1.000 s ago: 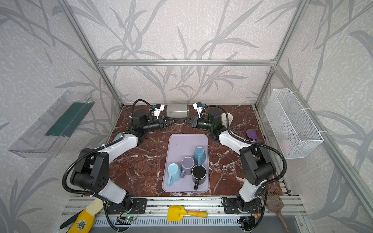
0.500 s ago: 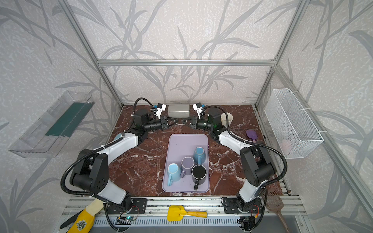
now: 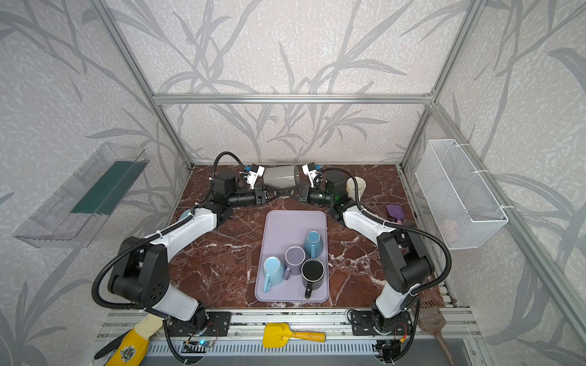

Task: Turn the mug right side up
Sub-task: 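Open the left gripper off the grey mug while the right gripper holds it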

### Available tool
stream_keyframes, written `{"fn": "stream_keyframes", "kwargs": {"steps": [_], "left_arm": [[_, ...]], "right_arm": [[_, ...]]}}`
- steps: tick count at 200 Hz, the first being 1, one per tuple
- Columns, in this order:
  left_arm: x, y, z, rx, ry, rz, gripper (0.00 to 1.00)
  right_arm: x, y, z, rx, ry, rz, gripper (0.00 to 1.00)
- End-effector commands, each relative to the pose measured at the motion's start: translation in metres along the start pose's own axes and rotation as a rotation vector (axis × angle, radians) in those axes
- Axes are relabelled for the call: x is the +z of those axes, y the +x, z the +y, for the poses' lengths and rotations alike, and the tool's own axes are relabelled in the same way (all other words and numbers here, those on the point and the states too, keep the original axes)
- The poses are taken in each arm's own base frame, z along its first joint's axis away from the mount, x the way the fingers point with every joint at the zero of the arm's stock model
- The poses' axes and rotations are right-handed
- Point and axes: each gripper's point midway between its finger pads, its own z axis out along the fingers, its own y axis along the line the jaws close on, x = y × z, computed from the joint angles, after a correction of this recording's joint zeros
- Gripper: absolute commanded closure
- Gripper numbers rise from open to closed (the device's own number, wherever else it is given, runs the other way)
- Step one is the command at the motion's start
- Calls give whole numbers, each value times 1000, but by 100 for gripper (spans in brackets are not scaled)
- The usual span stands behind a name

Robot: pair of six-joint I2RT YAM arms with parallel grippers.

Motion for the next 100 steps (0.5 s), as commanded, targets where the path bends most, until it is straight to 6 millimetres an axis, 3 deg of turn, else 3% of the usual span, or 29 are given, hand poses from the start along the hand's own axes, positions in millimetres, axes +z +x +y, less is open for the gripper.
{"fn": "stream_keyframes", "kwargs": {"steps": [1,100], "left_arm": [[-8,-9,-23,97,3,-7,50],[-15,11,13,112,-243,75,48]], "right_arm": [[-11,-24,45,-155,-65,-73,100],[-21,-24,16,-166,150,-57,100]]}}
